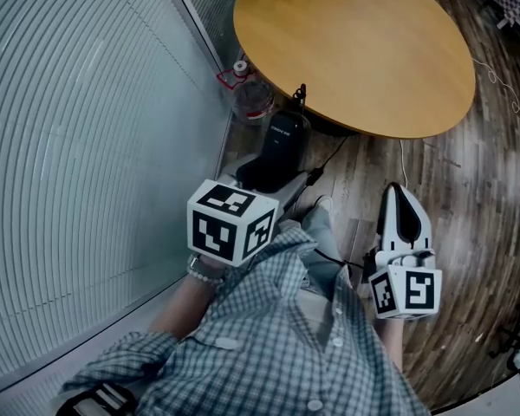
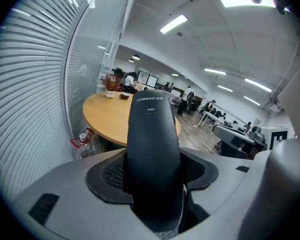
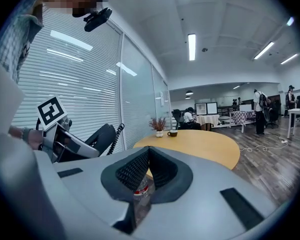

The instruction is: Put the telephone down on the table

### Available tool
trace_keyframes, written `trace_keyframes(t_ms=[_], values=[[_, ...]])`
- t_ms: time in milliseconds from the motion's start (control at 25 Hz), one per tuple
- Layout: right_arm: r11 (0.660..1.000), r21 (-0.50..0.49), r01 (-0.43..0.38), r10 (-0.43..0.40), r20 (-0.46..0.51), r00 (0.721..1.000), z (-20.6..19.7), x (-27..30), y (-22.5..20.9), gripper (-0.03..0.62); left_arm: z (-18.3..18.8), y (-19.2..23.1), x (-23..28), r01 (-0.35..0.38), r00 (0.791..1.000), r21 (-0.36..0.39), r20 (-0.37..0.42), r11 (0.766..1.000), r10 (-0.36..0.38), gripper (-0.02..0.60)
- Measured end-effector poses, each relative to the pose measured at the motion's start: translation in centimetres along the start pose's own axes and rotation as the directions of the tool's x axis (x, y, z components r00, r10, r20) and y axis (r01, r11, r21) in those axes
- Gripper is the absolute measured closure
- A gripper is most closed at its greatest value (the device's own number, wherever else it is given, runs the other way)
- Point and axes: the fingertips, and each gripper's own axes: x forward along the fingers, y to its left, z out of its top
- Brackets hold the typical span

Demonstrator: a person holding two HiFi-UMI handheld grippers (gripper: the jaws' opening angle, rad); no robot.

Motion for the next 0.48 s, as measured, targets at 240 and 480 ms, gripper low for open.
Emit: trace_keyframes(t_ms=[240, 480], values=[[0.999, 0.000, -0.053, 0.053, -0.004, 0.999, 1.5, 3.5, -3.6, 0.586, 3.5, -0.4, 3.2, -0.031, 0.999, -0.027, 0.016, 0.999, 0.031, 0.301], [0.996, -0.004, -0.090, 0.090, -0.003, 0.996, 2.4, 7.1, -7.6, 0.586, 6.7, -0.1, 6.8, -0.073, 0.997, -0.049, 0.037, 0.996, 0.075, 0.301]])
